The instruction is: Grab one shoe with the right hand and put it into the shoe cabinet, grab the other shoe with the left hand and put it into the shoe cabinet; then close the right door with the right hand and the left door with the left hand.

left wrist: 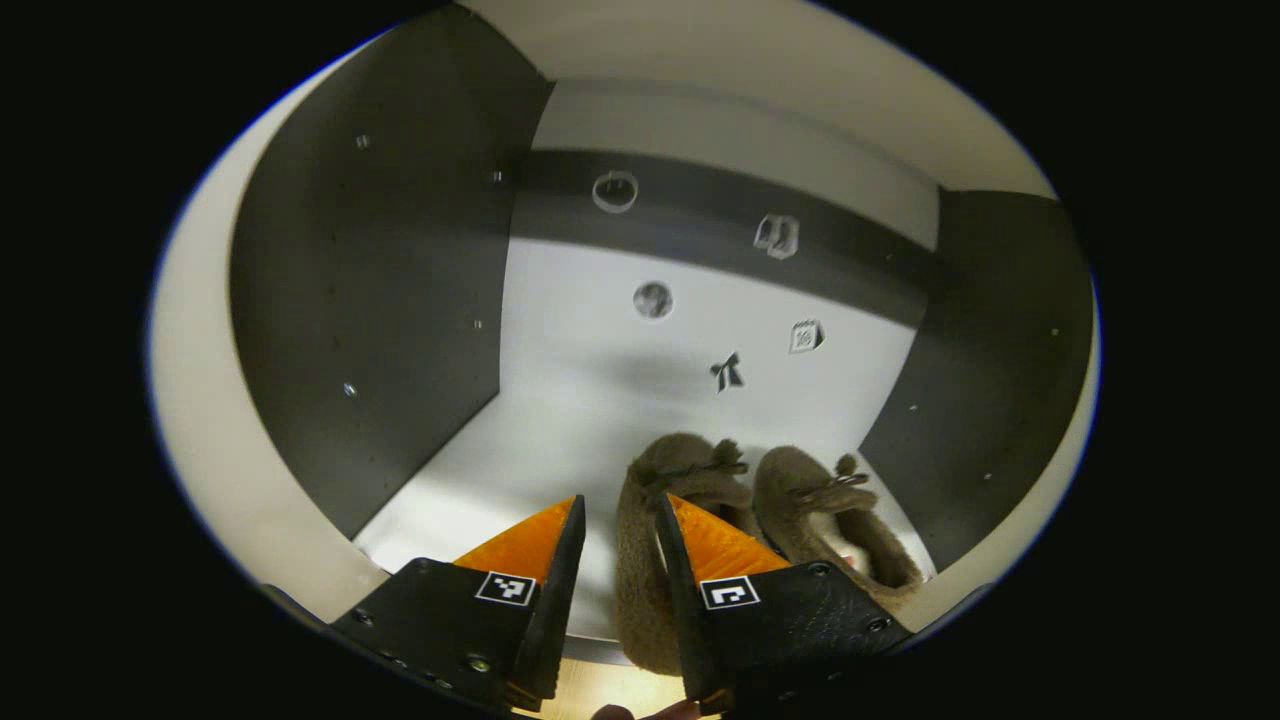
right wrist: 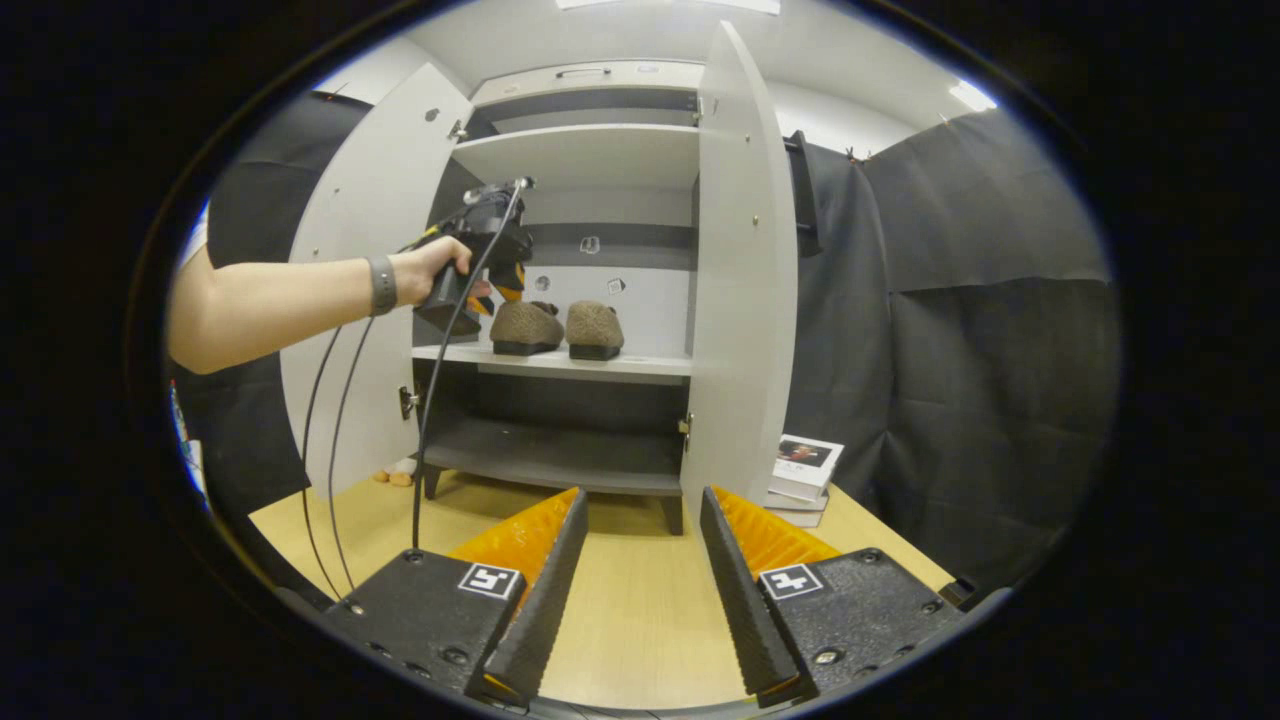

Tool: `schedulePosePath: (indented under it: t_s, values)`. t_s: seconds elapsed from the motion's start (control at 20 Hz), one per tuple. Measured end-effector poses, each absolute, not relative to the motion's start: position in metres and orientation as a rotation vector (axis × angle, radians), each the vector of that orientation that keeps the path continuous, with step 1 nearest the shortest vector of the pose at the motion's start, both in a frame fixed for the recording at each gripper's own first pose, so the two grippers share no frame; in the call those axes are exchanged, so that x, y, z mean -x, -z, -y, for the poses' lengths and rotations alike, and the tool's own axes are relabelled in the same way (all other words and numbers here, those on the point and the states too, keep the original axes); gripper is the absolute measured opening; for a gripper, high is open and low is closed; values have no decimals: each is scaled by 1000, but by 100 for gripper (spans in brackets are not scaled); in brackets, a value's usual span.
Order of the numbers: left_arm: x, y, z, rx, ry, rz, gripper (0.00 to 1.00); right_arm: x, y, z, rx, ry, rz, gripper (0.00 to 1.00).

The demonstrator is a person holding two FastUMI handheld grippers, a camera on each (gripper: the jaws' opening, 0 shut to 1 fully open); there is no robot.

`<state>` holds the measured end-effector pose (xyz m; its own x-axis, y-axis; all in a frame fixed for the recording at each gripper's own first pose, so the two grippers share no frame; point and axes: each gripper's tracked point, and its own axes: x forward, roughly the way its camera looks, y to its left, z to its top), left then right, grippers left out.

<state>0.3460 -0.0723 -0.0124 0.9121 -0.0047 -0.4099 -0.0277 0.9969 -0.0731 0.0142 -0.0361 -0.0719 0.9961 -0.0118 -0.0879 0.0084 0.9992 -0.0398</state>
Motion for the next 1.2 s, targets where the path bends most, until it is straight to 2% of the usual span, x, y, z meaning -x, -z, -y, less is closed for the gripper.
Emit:
schedulePosePath:
  t_s: [0.15,0.2,0.25,0.3,0.45,0.5,0.55,0.7,0.8,0.85,0.9,1.2]
  values:
    - [-303,-35,86,90,86,-285,46,-15,71,33,34,0,-89,73]
    - [-287,-46,89,81,113,-236,64,-15,71,32,31,-4,-88,73]
    - [-269,-54,86,65,115,-200,48,-15,71,31,24,-8,-88,73]
    - [-251,-57,85,56,126,-176,67,-16,71,29,16,-13,-89,73]
    - [-203,-55,84,72,156,-139,69,-17,66,27,4,-16,-81,73]
    - [-188,-51,79,70,147,-129,88,-17,64,28,5,-14,-77,73]
    - [-174,-44,76,65,138,-128,76,-17,62,28,7,-13,-72,73]
    - [-136,-21,59,58,95,-122,80,-17,57,29,2,-11,-59,73]
    - [-118,-10,58,57,111,-90,82,-15,54,30,-1,-6,-54,73]
    - [-108,-4,56,52,114,-78,98,-13,55,31,-3,-3,-55,73]
    - [-98,1,54,54,113,-72,86,-12,56,31,-5,-1,-59,73]
    - [-34,38,46,43,97,-92,89,4,70,26,-19,-8,-96,74]
